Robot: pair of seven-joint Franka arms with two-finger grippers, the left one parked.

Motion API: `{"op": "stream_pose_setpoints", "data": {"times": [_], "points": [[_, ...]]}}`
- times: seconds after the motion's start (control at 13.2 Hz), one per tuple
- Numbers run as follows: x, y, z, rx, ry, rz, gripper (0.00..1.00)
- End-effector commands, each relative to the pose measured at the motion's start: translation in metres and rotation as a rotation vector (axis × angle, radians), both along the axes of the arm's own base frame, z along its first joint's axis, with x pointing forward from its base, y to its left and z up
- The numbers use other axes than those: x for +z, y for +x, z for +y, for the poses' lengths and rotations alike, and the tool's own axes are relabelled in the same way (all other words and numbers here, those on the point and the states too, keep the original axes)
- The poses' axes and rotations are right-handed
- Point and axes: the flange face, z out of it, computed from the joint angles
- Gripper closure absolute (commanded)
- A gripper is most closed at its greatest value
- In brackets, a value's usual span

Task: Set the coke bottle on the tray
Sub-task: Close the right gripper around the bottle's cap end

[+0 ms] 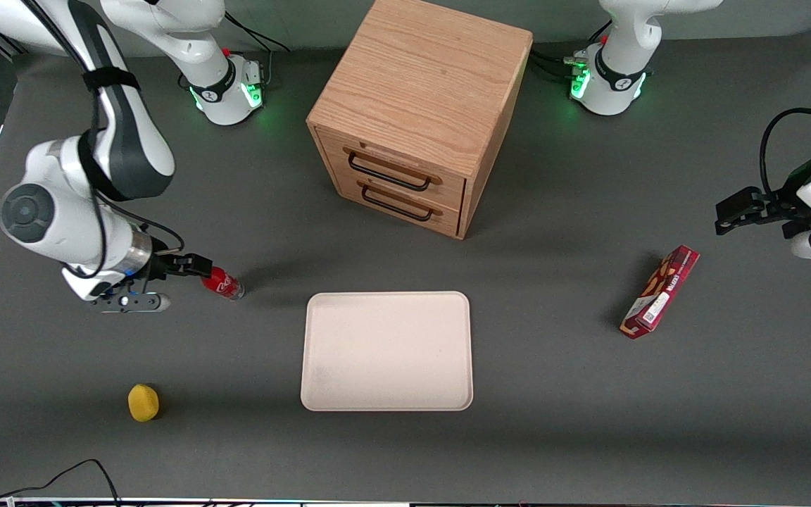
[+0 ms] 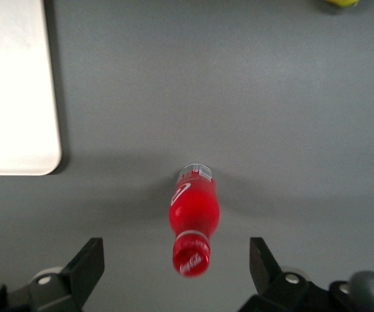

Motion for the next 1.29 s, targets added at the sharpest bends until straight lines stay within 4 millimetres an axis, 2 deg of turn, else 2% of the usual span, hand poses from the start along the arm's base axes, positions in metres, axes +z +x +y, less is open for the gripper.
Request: {"op": "stream_pose_setpoints", "data": {"times": [0.0, 0.15, 0.3, 0.38, 0.46, 0.53, 0.61, 0.68, 0.76, 0.84, 0.91, 0.99, 1.22], "points": [[-0.017, -0.029, -0.002, 0.004, -0.017, -0.040, 0.01], [-0.023, -0.036, -0.003, 0.008, -0.019, -0.045, 0.04], [-0.031, -0.045, -0.004, 0.010, -0.022, -0.051, 0.12], [-0.031, -0.046, -0.005, 0.028, -0.027, -0.053, 0.23], [-0.030, -0.047, -0.007, 0.030, -0.028, -0.053, 0.39], [-0.029, -0.047, -0.010, 0.028, -0.030, -0.055, 0.62], [-0.028, -0.048, -0.010, 0.028, -0.030, -0.055, 0.93], [-0.024, -0.048, -0.011, 0.029, -0.030, -0.058, 1.00], [-0.021, -0.048, -0.011, 0.041, -0.032, -0.052, 1.00], [-0.009, -0.044, -0.011, 0.039, -0.034, -0.051, 1.00], [0.016, -0.035, -0.009, 0.038, -0.038, -0.042, 1.00], [0.048, -0.026, -0.008, 0.035, -0.041, -0.027, 1.00], [0.170, 0.001, -0.002, 0.016, -0.036, -0.006, 1.00]]}}
